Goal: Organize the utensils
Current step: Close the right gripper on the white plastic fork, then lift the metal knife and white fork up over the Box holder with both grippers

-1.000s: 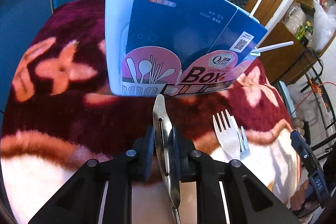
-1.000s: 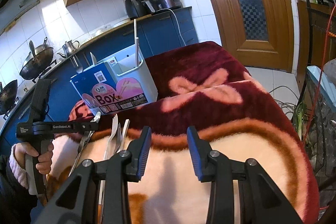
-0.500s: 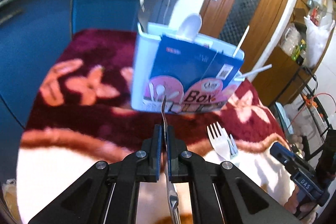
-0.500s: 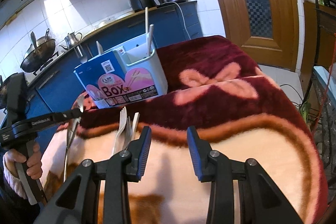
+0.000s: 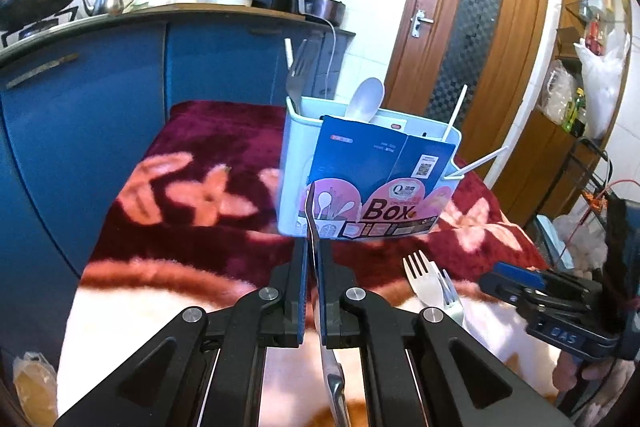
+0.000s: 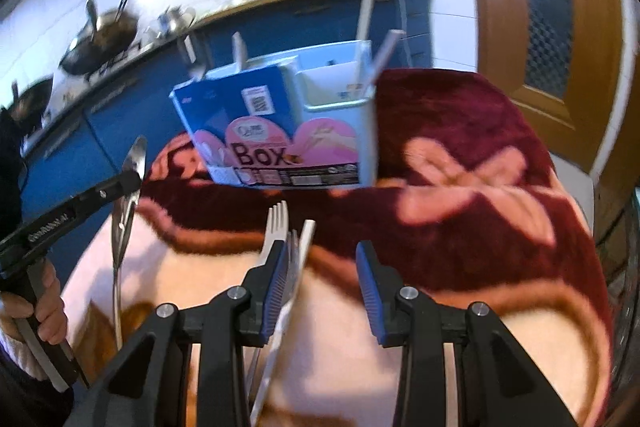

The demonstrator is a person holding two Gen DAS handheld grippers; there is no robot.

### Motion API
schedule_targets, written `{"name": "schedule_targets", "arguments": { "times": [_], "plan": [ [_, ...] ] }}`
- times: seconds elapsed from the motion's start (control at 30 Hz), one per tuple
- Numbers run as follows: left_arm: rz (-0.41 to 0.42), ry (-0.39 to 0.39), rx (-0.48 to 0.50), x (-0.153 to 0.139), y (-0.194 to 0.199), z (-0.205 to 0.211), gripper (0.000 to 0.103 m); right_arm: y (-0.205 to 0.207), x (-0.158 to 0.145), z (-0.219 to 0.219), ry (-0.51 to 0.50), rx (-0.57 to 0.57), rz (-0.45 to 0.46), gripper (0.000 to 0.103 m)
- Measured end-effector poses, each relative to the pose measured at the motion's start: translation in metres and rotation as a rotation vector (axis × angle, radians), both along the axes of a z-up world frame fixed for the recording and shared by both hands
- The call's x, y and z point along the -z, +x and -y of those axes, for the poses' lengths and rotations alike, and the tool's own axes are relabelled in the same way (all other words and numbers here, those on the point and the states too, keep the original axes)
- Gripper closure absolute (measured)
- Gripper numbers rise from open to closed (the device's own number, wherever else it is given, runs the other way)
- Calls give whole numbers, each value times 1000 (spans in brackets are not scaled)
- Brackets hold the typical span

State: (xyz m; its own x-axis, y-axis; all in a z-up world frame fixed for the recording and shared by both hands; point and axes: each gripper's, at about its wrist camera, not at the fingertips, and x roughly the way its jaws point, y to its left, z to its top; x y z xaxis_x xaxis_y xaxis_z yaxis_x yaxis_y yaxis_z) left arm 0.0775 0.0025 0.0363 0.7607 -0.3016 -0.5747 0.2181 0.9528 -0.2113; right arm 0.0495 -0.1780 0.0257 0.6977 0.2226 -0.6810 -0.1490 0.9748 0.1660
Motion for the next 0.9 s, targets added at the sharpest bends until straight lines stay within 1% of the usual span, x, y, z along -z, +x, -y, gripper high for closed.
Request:
{"name": "schedule_targets", "arguments": {
  "times": [0.13,0.27,0.4,0.53,0.57,0.6,0.63,0.73,0.83,0.9],
  "plan": [
    [-4,-18,-11,1,-1,-7,99,20,1,-16,-52,-84,-27,65],
    [-1,-29,-14,0,-2,-12,99,42,5,-29,-59,-169,-74,65],
    [5,-38,-18,-2,-3,-17,99,59,10,-40,-70,-224,-121,65],
    [8,-41,-21,-3,-4,-20,99,75,16,-47,-97,-249,-170,65],
    [9,-43,-21,-3,-4,-21,99,79,17,-47,-95,-252,-178,71],
    [9,-45,-21,-3,-4,-21,99,80,17,-47,-91,-253,-185,80],
    [11,-46,-22,-4,-5,-22,100,82,17,-47,-88,-250,-187,94],
    [23,-51,-26,-7,-7,-24,100,82,13,-44,-57,-246,-187,99],
    [36,-50,-24,-10,-9,-25,100,74,3,-41,-42,-242,-151,99],
    [30,-53,-16,-9,-9,-25,100,66,-6,-38,-31,-239,-117,99]
  ]
}}
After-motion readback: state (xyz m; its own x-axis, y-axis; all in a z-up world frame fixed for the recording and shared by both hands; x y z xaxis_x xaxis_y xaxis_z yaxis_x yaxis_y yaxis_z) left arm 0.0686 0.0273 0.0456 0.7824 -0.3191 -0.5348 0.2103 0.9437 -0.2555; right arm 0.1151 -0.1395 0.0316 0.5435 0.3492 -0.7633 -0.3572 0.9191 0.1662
